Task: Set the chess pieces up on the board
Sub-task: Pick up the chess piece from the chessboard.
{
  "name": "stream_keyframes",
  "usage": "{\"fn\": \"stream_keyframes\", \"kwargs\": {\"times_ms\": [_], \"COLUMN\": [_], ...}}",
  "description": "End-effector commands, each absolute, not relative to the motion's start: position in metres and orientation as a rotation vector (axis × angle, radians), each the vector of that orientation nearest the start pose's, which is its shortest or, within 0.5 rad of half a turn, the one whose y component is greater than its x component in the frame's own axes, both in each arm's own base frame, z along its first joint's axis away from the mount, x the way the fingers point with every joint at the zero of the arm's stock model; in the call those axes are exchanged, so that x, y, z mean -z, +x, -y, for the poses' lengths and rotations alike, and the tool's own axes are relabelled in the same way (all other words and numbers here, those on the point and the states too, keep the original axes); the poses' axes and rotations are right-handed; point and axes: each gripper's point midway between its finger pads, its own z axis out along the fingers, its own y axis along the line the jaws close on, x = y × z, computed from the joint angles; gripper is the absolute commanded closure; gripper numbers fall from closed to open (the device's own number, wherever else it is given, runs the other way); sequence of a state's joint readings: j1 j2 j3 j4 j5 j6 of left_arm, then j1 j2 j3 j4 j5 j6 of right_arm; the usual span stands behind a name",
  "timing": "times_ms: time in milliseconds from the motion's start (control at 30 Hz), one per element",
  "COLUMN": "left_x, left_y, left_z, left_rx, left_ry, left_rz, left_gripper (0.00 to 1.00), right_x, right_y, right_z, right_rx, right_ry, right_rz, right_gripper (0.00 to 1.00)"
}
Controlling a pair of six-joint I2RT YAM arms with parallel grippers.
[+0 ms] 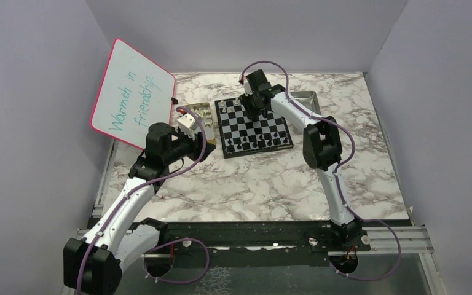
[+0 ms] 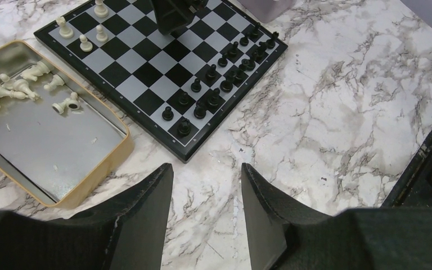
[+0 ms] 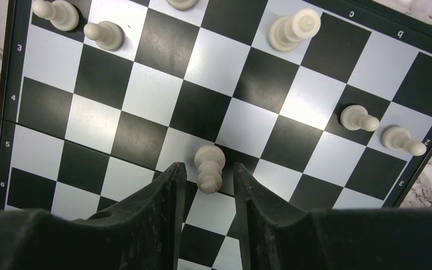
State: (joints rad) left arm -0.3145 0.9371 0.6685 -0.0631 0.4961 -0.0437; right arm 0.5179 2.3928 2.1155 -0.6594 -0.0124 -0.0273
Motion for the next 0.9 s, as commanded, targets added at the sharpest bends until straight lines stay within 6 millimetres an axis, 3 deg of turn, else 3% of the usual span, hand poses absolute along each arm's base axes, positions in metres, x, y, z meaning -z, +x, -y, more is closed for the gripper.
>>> {"fn": "stream_keyframes", "kwargs": {"times_ms": [0, 133, 300, 867], "left_x": [-0.211, -0.212, -0.211, -0.208], "left_y": [0.276, 0.275, 0.275, 0.275], "left_z": [0.176, 0.175, 0.176, 0.176], "left_rx": [0.686, 0.683, 0.685, 0.684], "left_ry": [0.582, 0.582, 0.584, 0.579], "left_rz": [-1.819, -1.815, -1.819, -1.829], "left_gripper": [0.51, 0.51, 0.51, 0.51], "right_x": [-0.104, -0.110, -0.114, -0.101], "right_y": [0.517, 0.520, 0.521, 0.517], "right_z": [-0.288, -0.288, -0.291, -0.290], "right_rx": [-0.199, -0.198, -0.220, -0.220], "right_ry": [-0.623, -0.601, -0.591, -0.599], "right_rz": [-2.315, -2.293, -2.263, -2.292], "right_gripper": [0.59, 0.59, 0.67, 0.71]}}
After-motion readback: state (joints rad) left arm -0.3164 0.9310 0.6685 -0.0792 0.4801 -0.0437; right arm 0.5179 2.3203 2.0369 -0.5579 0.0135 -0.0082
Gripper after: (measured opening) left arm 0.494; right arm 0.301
